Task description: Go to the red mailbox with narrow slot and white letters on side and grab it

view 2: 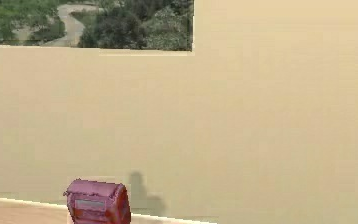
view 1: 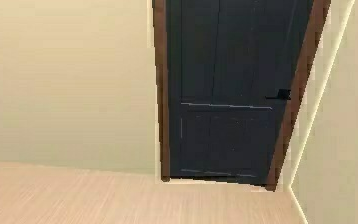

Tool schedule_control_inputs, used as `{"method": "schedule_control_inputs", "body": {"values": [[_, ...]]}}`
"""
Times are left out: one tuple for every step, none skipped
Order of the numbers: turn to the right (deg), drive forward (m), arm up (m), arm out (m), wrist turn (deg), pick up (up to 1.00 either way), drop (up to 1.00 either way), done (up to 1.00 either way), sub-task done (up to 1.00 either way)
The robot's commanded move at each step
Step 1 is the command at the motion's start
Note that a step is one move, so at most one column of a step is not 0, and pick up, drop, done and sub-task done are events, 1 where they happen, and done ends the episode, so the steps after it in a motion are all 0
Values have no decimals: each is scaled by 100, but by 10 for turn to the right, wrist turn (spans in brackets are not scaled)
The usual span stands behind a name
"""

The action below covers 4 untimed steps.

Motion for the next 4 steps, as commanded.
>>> {"method": "schedule_control_inputs", "body": {"values": [[-270,0,0,0,0,0,0,0,0],[0,0,10,0,0,0,0,0,0],[0,0,0,42,0,0,0,0,0],[0,0,0,0,450,0,0,0,0]]}}
